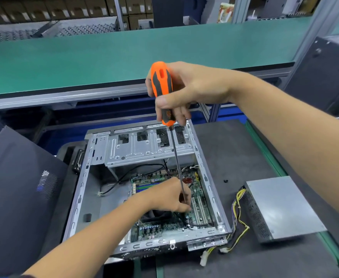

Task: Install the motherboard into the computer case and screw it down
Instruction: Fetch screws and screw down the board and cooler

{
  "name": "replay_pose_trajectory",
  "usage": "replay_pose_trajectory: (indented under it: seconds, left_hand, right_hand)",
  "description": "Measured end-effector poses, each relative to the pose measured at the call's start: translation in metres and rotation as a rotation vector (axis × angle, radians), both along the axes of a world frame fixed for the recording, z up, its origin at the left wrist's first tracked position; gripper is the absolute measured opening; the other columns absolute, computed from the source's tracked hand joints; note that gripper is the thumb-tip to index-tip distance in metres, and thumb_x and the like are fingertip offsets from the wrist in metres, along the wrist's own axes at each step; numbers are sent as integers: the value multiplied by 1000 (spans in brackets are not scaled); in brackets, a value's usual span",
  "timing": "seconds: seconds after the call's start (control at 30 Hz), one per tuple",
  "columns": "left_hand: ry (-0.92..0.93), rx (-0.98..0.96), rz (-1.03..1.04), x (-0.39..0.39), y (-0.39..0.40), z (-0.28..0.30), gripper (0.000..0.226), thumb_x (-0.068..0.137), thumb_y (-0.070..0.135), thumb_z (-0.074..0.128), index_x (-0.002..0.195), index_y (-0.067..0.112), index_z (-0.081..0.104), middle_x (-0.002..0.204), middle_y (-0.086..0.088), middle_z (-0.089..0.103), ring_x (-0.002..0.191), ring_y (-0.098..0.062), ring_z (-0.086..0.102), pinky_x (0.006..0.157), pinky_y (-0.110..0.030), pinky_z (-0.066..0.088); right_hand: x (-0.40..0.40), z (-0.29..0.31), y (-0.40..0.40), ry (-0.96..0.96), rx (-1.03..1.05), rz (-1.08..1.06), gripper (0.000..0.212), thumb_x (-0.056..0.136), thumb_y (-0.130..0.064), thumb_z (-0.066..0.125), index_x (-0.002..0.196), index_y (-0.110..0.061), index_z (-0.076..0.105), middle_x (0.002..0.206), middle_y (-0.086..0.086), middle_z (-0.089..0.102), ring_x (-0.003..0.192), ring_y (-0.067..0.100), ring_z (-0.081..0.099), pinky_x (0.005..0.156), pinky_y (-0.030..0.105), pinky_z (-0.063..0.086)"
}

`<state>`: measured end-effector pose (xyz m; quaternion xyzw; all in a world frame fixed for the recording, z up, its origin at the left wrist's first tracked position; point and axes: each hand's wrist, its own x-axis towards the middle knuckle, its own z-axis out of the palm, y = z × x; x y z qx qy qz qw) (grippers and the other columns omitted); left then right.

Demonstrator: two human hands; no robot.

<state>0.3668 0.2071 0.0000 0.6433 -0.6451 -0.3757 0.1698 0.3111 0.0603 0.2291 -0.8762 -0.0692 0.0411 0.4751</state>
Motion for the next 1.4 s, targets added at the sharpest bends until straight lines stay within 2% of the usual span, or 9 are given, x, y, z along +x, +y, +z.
replay_pose_trajectory:
  seconds: [0.37,0.57,0.83,1.03,1.13,1.2,1.23,1.33,1.4]
  left_hand:
    - [85,30,-71,-18,-6,-14,9,79,30,75,82,22,71,73,23,61,72,7,58,66,-1,35]
    - [98,72,-95,-19,-12,-13,20,77,35,77,91,22,70,88,9,69,79,0,61,74,-20,50]
    - [108,138,-198,-9,-19,-16,26,77,25,78,102,21,69,95,4,69,73,7,56,65,-8,42]
    - [143,114,-269,-11,-25,-22,16,80,21,75,96,19,72,86,10,67,73,4,57,70,-15,45]
    - [132,93,-318,-13,-26,-26,15,81,21,74,95,16,71,87,6,69,75,2,59,70,-13,45]
    - [132,92,-337,-13,-28,-28,15,81,20,74,94,15,72,88,4,69,77,-3,61,74,-24,51]
    - [125,90,-342,-13,-28,-30,14,80,20,74,94,16,72,88,4,69,77,-3,61,74,-27,52]
    - [108,83,-349,-14,-29,-35,16,79,21,75,94,18,71,89,8,68,73,8,56,69,-16,47]
    - [111,80,-362,-16,-30,-38,19,78,21,76,96,18,71,90,9,67,73,13,54,68,-10,42]
  right_hand:
    - [-18,-12,-5,-20,49,-16,29,92,-12,61,102,10,46,84,20,71,52,30,64,46,27,49]
    - [-23,-18,-9,-10,58,-19,30,90,-15,63,101,8,47,85,18,71,53,31,64,47,28,47]
    - [-24,-24,-8,46,69,-3,28,90,-13,63,100,7,47,86,19,70,54,34,65,48,30,49]
    - [-25,-32,-4,134,75,9,25,90,-10,63,99,7,47,86,21,70,57,37,65,49,34,50]
    - [-29,-35,1,161,19,-33,10,89,-11,66,91,-9,57,78,3,72,56,17,67,48,22,51]
    - [-34,-35,6,125,-66,-126,23,84,-20,69,78,-34,53,67,-23,67,54,-4,61,49,6,46]
    - [-37,-36,7,124,-60,-154,26,81,-23,70,75,-37,49,64,-31,63,54,-10,59,51,2,44]
    - [-43,-41,8,173,-7,-175,25,77,-21,71,77,-34,49,64,-40,60,56,-11,57,51,-1,42]
    - [-44,-46,8,198,19,-182,23,78,-18,71,90,-21,53,83,-43,54,63,-6,55,53,0,41]
